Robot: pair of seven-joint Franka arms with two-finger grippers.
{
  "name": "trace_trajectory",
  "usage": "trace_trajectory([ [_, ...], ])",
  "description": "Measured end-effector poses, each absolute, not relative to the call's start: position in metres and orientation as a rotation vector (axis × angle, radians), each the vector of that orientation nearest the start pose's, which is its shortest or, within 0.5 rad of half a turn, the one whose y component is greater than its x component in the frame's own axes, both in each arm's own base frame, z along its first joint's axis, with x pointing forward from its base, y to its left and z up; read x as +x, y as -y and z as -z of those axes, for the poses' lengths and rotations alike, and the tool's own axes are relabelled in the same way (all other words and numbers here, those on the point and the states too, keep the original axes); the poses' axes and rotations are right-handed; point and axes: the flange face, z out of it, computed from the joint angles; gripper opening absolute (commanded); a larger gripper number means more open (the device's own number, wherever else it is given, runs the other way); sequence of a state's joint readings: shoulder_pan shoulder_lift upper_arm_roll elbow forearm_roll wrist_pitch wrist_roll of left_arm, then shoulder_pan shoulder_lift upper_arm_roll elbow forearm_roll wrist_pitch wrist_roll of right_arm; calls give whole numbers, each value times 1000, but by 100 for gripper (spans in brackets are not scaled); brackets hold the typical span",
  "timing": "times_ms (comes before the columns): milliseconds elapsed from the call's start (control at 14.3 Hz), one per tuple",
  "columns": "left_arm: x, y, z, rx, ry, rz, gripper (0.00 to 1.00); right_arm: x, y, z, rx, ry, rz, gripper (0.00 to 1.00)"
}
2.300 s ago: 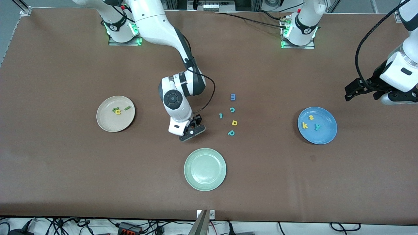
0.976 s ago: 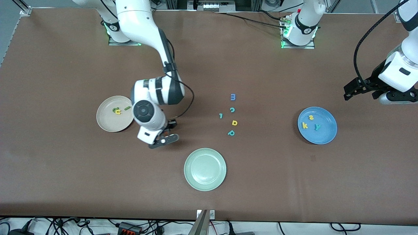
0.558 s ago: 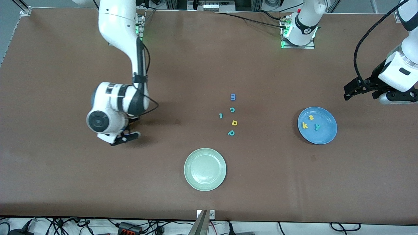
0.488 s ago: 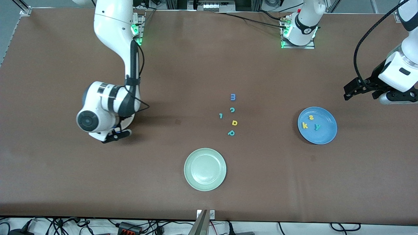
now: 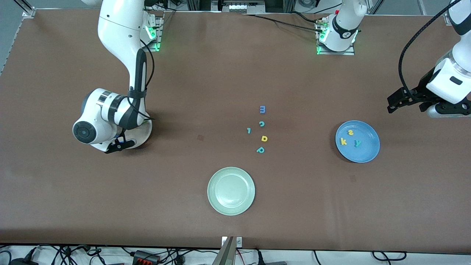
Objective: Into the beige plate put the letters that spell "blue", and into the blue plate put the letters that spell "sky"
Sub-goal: 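Carry the orange e to the white plate and open the right gripper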
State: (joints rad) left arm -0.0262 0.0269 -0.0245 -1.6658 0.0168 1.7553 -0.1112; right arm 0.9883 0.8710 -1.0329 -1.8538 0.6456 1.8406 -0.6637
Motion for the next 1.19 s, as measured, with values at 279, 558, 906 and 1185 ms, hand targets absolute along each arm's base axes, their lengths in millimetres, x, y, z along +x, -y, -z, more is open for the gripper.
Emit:
trace_trajectory([
  [279,576,28,-581,-3128,91,99,100,589,-23,-206,-3050,505,-571,100],
  [558,576,28,-581,-3128,91,99,100,600,-28,-217,-3050,516,-512,100],
  [906,576,27,-581,-3128,91,98,100,627,-28,-266,-3101,508,-365,100],
  [1185,576,27,-581,-3128,91,98,100,640,-35,-282,-3104,525,-299,100],
])
